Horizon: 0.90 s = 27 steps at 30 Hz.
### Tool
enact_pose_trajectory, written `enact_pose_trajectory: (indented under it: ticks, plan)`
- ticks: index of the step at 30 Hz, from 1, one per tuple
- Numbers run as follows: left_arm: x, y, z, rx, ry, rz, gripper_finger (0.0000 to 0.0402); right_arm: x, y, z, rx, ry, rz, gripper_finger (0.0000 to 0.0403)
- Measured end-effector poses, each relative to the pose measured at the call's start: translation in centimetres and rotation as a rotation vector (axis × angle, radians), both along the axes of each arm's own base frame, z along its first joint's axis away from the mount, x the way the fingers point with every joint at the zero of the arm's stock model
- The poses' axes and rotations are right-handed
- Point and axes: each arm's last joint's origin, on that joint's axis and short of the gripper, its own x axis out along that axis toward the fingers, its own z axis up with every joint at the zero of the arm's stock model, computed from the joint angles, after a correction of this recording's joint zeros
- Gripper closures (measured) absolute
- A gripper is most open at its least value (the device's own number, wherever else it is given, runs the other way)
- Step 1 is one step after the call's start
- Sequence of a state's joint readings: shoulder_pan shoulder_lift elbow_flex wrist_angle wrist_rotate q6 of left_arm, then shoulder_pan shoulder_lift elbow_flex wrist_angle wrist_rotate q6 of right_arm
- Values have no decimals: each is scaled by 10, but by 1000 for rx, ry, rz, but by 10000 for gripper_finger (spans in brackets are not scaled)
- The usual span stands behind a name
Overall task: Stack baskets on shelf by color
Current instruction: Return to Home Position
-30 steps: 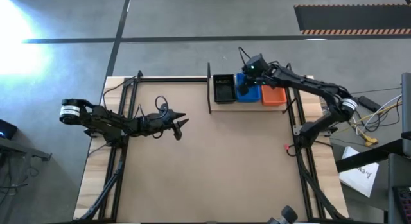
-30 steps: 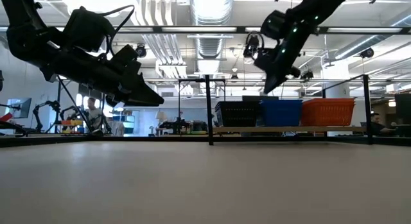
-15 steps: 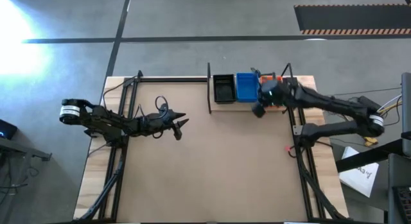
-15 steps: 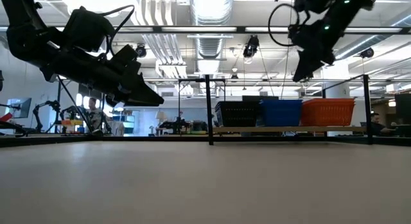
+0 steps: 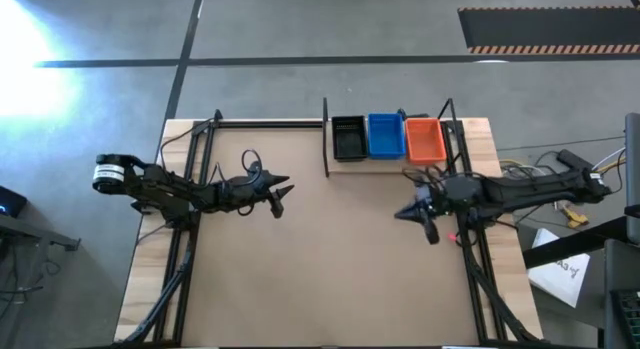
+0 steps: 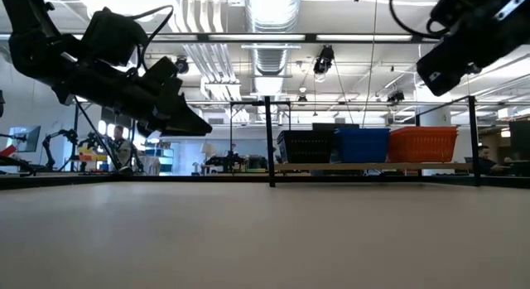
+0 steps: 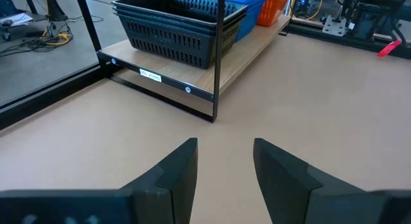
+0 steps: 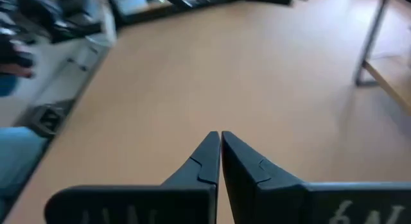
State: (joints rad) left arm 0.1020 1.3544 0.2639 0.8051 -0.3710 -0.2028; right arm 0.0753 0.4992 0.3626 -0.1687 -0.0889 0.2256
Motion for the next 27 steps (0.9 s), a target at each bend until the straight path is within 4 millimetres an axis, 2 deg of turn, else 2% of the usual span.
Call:
enact_pose_trajectory:
  ticks: [7,12,17,18,23,27]
  plan:
    - [1,0,1,-12,-9,-20,265,-35,5,-4,29,-229,69,394]
    - [1,-2,5,-44,-42,-74,265,-48,3,-17,48,-320,68,394]
    - [-3,-3,11,-43,-73,-83,265,-53,3,-33,56,-387,77,394]
    - [-4,-3,13,-42,-84,-82,265,-51,3,-41,52,-357,83,394]
    - [-10,-4,24,-34,-141,-85,265,-47,5,-46,55,-429,124,394]
    - [-28,-4,21,-32,-165,-80,266,-46,6,-47,3,-430,145,394]
